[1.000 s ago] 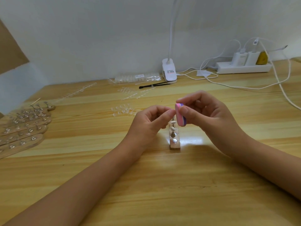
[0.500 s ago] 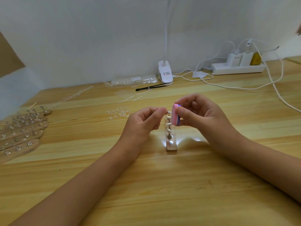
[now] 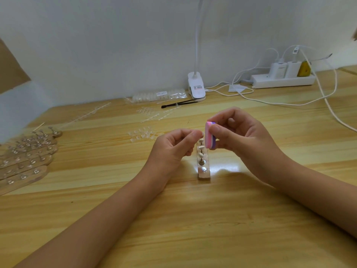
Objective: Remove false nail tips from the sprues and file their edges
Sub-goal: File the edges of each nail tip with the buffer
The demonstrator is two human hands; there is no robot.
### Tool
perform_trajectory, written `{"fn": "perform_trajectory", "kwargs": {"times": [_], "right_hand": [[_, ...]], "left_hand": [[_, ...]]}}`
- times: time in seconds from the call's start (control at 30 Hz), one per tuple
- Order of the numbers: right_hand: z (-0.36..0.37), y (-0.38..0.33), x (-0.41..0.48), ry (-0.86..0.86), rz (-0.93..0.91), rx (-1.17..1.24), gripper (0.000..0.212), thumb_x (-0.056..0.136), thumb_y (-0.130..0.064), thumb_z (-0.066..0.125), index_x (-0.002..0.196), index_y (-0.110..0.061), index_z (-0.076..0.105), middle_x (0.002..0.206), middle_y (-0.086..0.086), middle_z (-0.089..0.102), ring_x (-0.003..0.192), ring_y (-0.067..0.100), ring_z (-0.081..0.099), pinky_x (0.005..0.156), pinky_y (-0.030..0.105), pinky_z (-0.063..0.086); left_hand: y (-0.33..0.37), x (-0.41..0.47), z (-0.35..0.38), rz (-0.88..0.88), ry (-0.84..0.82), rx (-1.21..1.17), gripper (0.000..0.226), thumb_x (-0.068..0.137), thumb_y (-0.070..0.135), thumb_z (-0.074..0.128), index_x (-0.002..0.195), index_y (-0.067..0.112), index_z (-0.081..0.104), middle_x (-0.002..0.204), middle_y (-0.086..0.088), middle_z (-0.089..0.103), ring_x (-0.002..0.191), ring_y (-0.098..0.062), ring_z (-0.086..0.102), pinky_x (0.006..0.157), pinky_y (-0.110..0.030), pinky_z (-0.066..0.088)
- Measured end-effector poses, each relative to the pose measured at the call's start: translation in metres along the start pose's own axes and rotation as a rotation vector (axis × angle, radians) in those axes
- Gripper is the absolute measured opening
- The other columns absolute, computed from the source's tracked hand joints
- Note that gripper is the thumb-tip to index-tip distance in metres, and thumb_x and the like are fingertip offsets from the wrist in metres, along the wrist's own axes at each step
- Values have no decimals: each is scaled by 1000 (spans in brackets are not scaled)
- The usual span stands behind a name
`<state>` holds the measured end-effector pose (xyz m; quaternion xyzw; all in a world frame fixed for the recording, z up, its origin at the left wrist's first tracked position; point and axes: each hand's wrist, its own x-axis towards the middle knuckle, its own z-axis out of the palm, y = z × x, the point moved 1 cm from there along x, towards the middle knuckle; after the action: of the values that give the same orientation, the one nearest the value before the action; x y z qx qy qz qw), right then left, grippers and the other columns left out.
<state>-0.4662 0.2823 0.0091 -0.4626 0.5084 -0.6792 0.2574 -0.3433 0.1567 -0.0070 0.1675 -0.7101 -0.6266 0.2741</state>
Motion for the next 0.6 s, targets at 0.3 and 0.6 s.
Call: {"fn": "perform_trajectory", "kwargs": {"times": [0.3, 0.6], "right_hand": [[5, 1, -2, 31, 39, -8, 22, 78, -20, 68, 96, -8, 62, 83, 4, 68, 77, 17, 68, 73, 32, 60], [4, -1, -2, -11, 78, -41, 27, 80, -18, 66, 101, -2, 63, 92, 23, 67, 82, 21, 67, 78, 35, 60]], "left_hand": [[1, -1, -1, 36, -15, 24, 18, 78, 46, 69, 79, 29, 74, 64, 16, 61, 62, -2, 52, 73, -22, 49], [2, -2, 1, 56, -5, 53, 29, 74, 46, 65, 84, 19, 71, 62, 18, 61, 60, 0, 50, 66, -15, 47]]}}
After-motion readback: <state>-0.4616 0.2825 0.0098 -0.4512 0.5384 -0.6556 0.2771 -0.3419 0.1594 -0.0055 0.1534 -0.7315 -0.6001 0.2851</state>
